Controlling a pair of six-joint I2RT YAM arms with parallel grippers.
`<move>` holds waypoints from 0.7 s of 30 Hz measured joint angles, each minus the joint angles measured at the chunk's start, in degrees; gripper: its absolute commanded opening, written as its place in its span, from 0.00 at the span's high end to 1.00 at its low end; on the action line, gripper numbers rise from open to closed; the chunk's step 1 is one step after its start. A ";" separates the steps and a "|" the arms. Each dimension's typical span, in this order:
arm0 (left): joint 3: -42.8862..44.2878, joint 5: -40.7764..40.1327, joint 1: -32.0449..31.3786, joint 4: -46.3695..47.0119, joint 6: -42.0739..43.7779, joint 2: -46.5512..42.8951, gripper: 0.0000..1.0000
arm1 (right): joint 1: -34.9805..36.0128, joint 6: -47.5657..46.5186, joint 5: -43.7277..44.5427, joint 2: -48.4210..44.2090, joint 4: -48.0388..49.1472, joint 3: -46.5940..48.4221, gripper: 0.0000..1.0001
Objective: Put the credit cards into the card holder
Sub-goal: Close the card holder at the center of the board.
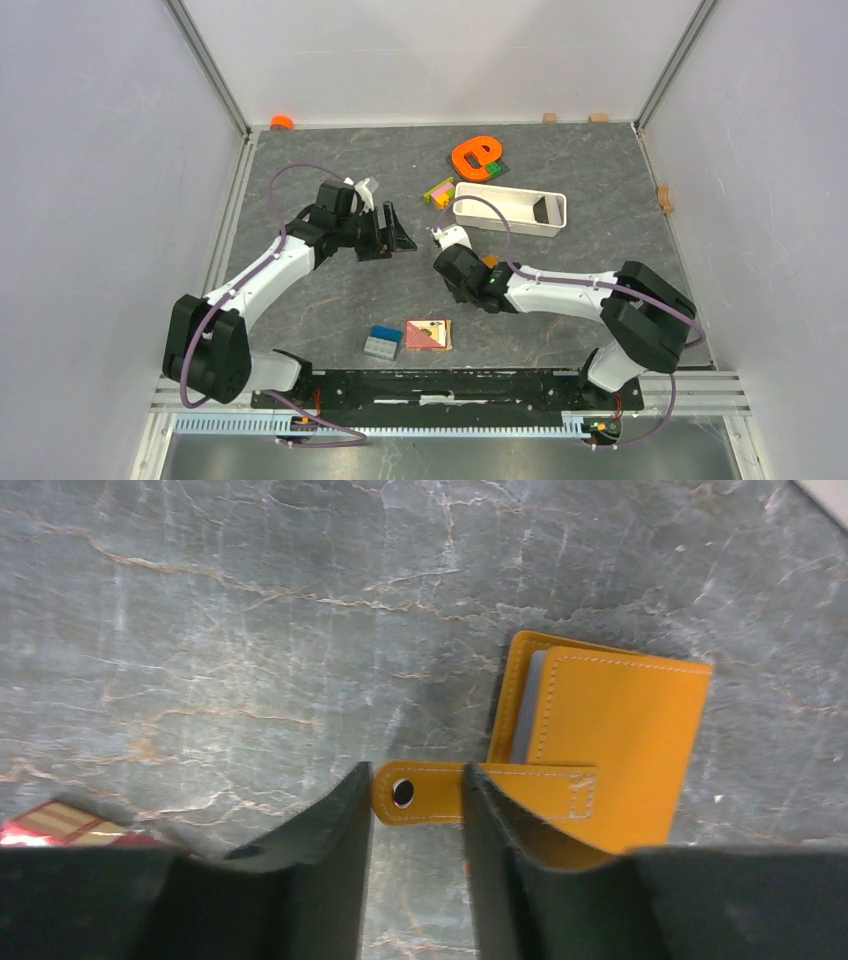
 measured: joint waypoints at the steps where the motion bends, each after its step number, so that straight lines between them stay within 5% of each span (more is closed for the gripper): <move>1: 0.00 0.00 -0.02 0.09 0.00 0.11 0.15 | 0.02 0.17 -0.39 -0.04 0.00 0.00 0.42; 3: -0.02 -0.02 -0.22 0.39 0.00 0.42 0.15 | 0.02 -0.11 -1.25 -0.87 0.04 0.04 0.29; 9: -0.11 -0.39 -3.37 0.85 0.02 1.68 0.15 | -0.98 -4.26 -3.43 -9.22 -1.29 0.90 0.18; 15: 0.13 -2.23 -7.74 0.74 0.07 4.24 0.15 | -10.40 -8.70 -10.95 -19.54 -2.34 0.72 0.18; 21: 5.95 -3.91 -12.70 1.03 0.07 10.29 0.15 | -24.35 -11.80 -21.18 -24.68 -2.14 -4.59 0.29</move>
